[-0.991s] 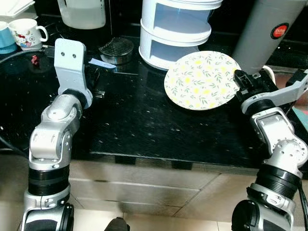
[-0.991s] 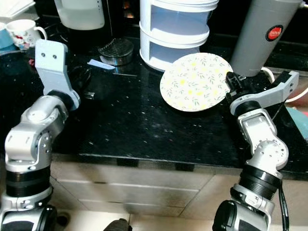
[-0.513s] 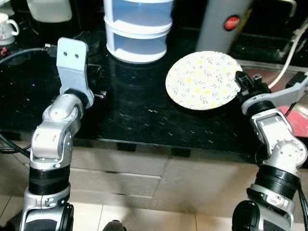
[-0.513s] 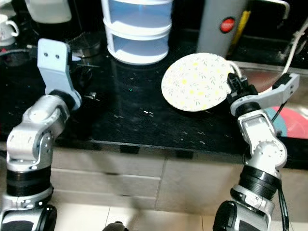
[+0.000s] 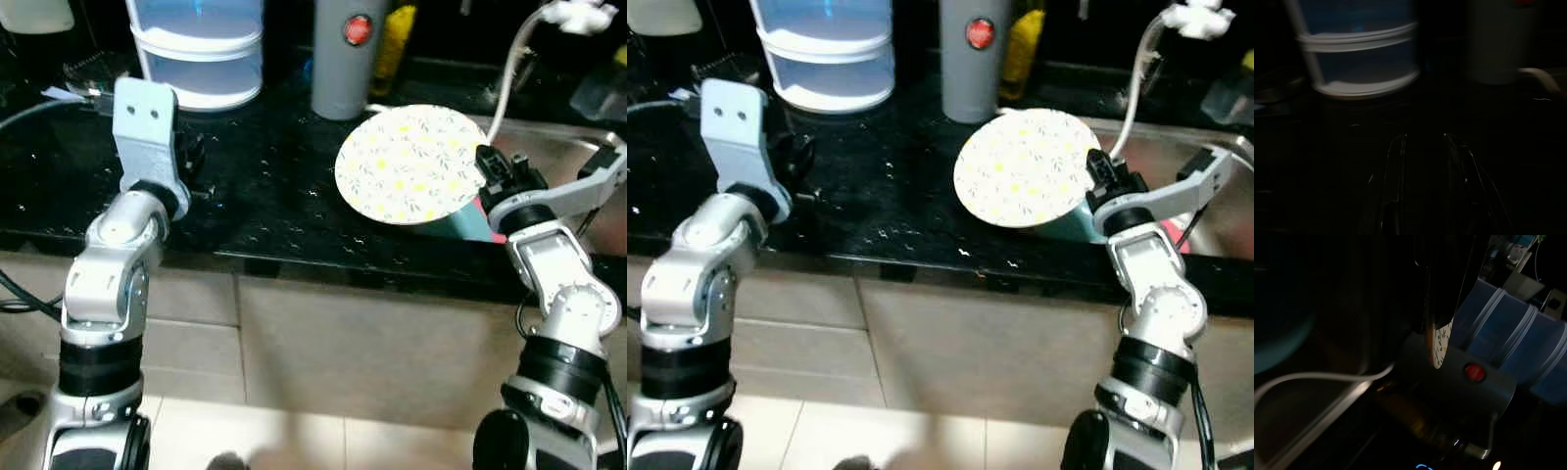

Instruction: Kitchen organization

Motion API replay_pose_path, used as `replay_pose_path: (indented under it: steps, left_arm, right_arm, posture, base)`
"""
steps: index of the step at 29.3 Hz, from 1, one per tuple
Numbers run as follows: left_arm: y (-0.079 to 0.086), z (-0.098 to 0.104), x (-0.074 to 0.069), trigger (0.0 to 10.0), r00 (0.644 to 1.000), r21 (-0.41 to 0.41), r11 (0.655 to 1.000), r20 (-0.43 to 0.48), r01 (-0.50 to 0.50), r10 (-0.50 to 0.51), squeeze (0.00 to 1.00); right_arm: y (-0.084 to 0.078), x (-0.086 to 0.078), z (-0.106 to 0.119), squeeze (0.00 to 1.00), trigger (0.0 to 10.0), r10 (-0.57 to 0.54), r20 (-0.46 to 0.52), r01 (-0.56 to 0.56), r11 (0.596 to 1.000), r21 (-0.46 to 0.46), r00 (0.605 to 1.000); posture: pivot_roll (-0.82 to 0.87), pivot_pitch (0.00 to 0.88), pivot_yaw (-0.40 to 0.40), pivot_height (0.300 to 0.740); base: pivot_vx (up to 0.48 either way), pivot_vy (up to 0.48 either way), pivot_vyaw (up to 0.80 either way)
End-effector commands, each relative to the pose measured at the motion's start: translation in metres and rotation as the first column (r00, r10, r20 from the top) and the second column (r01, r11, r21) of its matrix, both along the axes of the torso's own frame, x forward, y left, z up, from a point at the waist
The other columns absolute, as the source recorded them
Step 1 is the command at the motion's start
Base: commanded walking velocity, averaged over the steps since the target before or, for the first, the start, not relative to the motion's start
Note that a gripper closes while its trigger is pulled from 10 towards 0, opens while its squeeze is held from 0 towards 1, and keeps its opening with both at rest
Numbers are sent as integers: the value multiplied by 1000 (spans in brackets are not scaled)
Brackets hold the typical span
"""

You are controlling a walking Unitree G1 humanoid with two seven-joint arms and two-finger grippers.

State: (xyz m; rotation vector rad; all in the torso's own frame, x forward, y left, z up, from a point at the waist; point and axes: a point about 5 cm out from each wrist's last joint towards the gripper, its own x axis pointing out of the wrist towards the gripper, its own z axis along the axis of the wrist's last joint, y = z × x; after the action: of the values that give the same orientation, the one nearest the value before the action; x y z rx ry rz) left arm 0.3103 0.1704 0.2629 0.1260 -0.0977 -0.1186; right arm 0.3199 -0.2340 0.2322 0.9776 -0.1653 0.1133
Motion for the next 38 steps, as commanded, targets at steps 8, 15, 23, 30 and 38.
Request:
replay_pose_path:
  steps: [8,15,23,30,38]
  left_arm:
    - [-1,-3,0,10000,1000,-6,1000,-14,2,-2,0]
    - [-2,-3,0,10000,1000,-8,1000,-16,3,-3,0]
    - [-2,-3,1,10000,1000,-12,1000,-20,5,-5,0]
    - [-1,-2,1,10000,1000,-26,1000,-21,-2,2,0]
    - [26,8,6,10000,992,-24,992,13,-122,122,0]
  right_arm:
    - [2,-1,5,0,10000,2,22,-2,1000,7,1000]
    - [4,-1,4,0,10000,4,18,-4,1000,7,1000]
    - [5,-2,3,0,10000,2,15,-2,1000,5,1000]
    - [18,-1,5,0,10000,26,20,-25,999,-39,999]
    - [80,4,6,0,10000,217,49,-222,968,114,975]
  posture:
    - [127,29,-62,740]
    - [127,29,-62,740]
    - [126,32,-61,740]
    - [124,32,-56,740]
    - [130,29,-55,740]
  base:
    - [0,-109,0]
    - [0,0,0]
    - [0,0,0]
    - [0,0,0]
    - [0,0,0]
